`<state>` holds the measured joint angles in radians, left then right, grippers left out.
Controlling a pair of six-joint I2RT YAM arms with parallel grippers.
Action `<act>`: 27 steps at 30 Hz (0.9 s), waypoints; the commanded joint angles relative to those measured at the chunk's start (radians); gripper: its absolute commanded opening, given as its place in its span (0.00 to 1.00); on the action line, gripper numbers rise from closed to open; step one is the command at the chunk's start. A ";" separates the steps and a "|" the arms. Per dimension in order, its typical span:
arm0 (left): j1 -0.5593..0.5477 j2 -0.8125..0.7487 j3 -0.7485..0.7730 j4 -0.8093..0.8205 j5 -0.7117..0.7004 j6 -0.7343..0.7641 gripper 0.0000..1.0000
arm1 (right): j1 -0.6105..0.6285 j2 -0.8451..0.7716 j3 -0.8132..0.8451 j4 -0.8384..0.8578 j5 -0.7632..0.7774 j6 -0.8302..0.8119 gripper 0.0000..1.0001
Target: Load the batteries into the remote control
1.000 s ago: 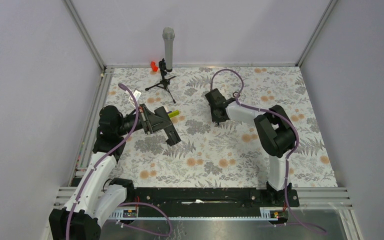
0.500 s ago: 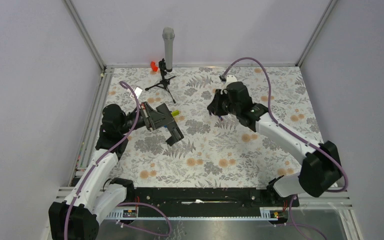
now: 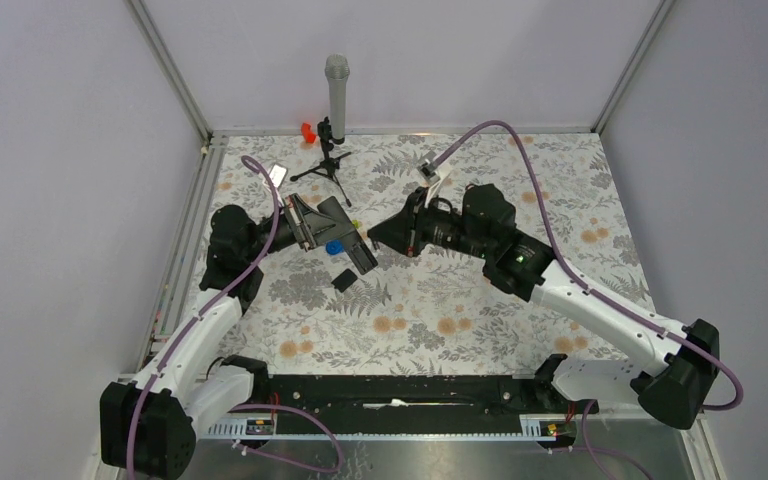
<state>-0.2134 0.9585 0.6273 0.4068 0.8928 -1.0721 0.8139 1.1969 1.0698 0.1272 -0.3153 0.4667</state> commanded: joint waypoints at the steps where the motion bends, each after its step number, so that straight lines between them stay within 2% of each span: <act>1: -0.004 -0.012 0.014 0.041 -0.003 -0.042 0.00 | 0.067 -0.006 0.003 0.068 0.031 -0.050 0.07; 5: -0.004 0.006 0.033 -0.008 0.009 -0.081 0.00 | 0.106 0.009 0.010 0.070 0.040 -0.090 0.07; 27: -0.003 0.026 0.040 0.049 0.010 -0.213 0.00 | 0.153 0.076 0.001 0.113 0.150 -0.153 0.08</act>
<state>-0.2153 0.9852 0.6277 0.3840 0.9016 -1.2503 0.9558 1.2640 1.0676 0.1608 -0.2043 0.3363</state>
